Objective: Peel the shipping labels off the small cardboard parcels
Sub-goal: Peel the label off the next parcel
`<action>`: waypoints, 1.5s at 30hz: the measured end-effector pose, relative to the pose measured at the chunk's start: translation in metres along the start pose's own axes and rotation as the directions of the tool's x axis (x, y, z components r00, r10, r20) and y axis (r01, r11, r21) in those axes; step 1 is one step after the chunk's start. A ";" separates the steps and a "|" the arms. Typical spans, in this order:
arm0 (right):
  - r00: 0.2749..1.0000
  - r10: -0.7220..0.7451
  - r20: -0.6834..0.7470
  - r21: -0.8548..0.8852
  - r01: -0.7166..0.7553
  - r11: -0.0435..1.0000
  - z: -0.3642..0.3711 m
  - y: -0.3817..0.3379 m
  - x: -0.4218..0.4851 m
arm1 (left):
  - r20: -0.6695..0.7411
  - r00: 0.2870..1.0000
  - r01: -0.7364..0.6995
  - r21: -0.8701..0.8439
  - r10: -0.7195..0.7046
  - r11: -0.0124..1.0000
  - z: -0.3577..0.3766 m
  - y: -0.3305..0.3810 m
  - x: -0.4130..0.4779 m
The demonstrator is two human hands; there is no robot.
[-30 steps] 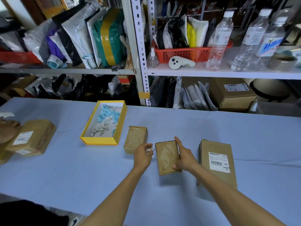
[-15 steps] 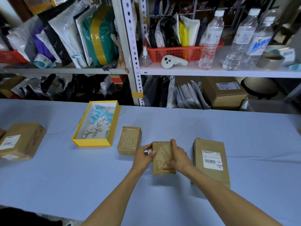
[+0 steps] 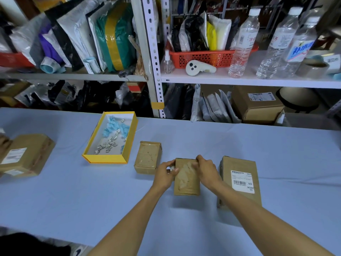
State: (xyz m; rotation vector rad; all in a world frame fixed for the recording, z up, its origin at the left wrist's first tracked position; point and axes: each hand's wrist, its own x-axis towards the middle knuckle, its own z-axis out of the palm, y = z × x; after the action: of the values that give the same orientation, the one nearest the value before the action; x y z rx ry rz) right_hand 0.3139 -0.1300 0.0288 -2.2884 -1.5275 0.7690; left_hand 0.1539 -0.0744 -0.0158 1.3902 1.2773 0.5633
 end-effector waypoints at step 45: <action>0.984 0.177 0.012 0.285 -0.173 0.943 0.006 -0.008 -0.005 | -0.101 0.995 -0.013 0.032 0.016 0.999 0.005 0.006 -0.002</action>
State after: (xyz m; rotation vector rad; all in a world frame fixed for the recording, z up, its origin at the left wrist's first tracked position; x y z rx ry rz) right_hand 0.3024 -0.1312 0.0290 -2.2235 -1.1301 0.9496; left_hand 0.1603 -0.0767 -0.0109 1.4135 1.3628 0.6328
